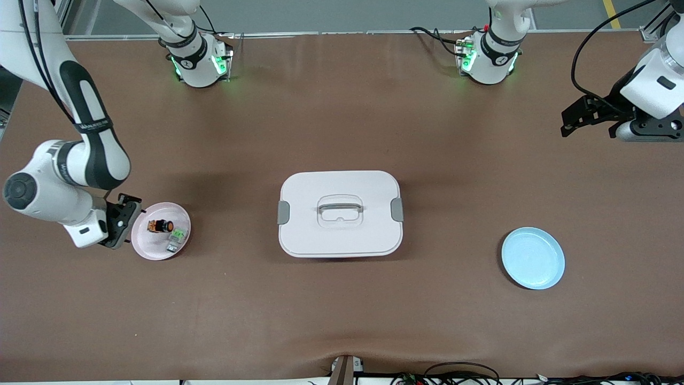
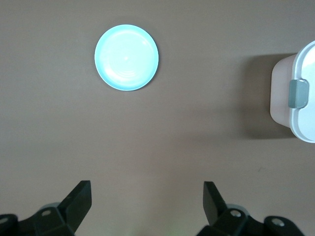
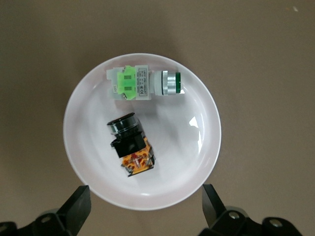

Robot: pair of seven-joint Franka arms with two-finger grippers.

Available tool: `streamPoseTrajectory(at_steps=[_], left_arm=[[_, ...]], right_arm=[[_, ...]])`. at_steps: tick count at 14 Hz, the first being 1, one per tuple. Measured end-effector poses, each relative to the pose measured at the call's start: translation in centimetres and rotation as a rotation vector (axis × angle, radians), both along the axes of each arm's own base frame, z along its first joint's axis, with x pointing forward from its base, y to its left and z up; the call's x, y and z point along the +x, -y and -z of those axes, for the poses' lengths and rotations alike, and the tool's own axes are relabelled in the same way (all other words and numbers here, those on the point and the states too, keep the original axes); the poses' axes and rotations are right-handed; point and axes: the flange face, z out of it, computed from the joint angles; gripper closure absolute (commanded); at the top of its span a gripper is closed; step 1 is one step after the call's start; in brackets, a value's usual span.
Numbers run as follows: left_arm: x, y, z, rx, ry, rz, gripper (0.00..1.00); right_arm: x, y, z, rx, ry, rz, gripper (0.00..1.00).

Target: Transfer orange switch to right arm and place

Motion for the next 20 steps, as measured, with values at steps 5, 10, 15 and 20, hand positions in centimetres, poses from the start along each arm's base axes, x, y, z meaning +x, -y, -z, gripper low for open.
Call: streamPoseTrajectory(at_steps=[5, 10, 15, 20], left_arm=[[0.0, 0.0, 0.0, 0.000, 0.000, 0.000, 0.00], [0.1, -0.6, 0.0, 0.000, 0.001, -0.010, 0.00], [0.1, -0.9, -0.1, 0.000, 0.003, -0.017, 0.00], [0.0, -2.1, -0.4, 0.000, 0.007, -0.039, 0.00]], right_arm=[[1.0, -0.5, -5.9, -0.024, -0.025, 0.271, 0.00], [0.1, -1.2, -12.6, -0.048, 0.011, 0.538, 0.00], [0.1, -4.0, -17.9, -0.085, -0.035, 0.813, 0.00], [0.8, -3.2, -23.4, -0.087, 0.002, 1.004, 0.00]])
